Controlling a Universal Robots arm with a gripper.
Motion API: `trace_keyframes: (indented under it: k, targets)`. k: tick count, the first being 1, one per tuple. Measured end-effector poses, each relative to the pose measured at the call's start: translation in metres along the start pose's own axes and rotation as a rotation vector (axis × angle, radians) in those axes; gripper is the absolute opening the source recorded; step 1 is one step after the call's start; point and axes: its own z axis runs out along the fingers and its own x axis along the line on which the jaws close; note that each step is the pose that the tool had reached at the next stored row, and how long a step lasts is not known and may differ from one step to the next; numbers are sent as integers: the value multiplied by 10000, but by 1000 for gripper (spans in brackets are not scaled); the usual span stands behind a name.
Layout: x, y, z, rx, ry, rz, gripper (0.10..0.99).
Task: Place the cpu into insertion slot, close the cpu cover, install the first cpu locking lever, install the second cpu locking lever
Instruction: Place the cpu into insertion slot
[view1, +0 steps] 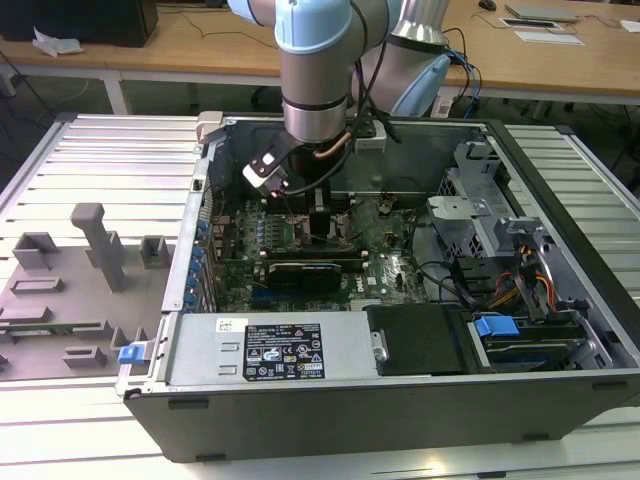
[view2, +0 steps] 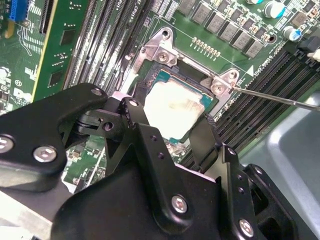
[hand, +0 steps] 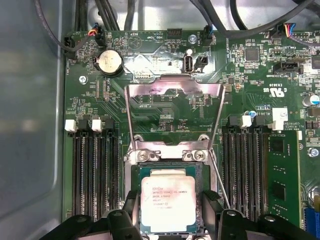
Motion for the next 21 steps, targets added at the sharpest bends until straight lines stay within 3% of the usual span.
trace_keyframes:
  k: [2, 5, 12, 17, 18, 21]
  targets:
    - [0, -1, 6, -2, -54, -2, 616]
    - [0, 0, 5, -3, -215, -20, 616]
    - [1, 5, -54, -4, -215, -19, 616]
    - [1, 5, -57, -4, -214, -19, 616]
    - [1, 5, -57, -5, -215, -19, 600]
    - [1, 5, -57, -4, -214, -19, 408]
